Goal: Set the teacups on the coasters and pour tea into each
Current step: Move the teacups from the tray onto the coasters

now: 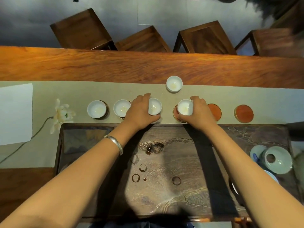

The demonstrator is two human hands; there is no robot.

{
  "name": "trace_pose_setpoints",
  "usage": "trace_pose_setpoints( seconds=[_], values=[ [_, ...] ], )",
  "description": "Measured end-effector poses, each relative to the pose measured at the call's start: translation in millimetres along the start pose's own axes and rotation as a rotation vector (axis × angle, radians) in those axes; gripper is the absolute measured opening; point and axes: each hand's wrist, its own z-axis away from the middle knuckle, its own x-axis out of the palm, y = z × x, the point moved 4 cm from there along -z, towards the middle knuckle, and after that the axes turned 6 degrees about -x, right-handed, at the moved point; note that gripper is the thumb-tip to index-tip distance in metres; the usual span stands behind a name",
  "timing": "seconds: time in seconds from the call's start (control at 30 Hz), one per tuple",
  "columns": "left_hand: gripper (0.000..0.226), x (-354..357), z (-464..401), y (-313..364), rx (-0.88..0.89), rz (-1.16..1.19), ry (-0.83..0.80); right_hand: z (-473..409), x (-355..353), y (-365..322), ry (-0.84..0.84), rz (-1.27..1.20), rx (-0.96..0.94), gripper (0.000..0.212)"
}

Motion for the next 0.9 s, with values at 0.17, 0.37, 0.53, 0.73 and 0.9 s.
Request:
trace_pose_setpoints(
  seconds=[0.17,0.37,0.53,0.73,0.9],
  values=[
    [0.061,-7,27,1,0.076,0.008,0.160,-3,-7,-1,0.044,0.020,-0.025,0.082],
    [0.022,6,70,-12,0.157,-0.020,0.273,-30,-9,-12,0.081,0.029,-0.096,0.079],
    [0.016,27,86,-31,0.102,-0.015,0.269,-67,-6,-23,0.086,0.051,-0.136,0.073],
    [0.018,33,79,-34,0.053,0.020,0.304,-97,4,-27,0.049,0.109,-0.139,0.077],
    [0.021,33,78,-36,0.050,0.033,0.300,-108,11,-27,0.044,0.143,-0.157,0.075]
  ],
)
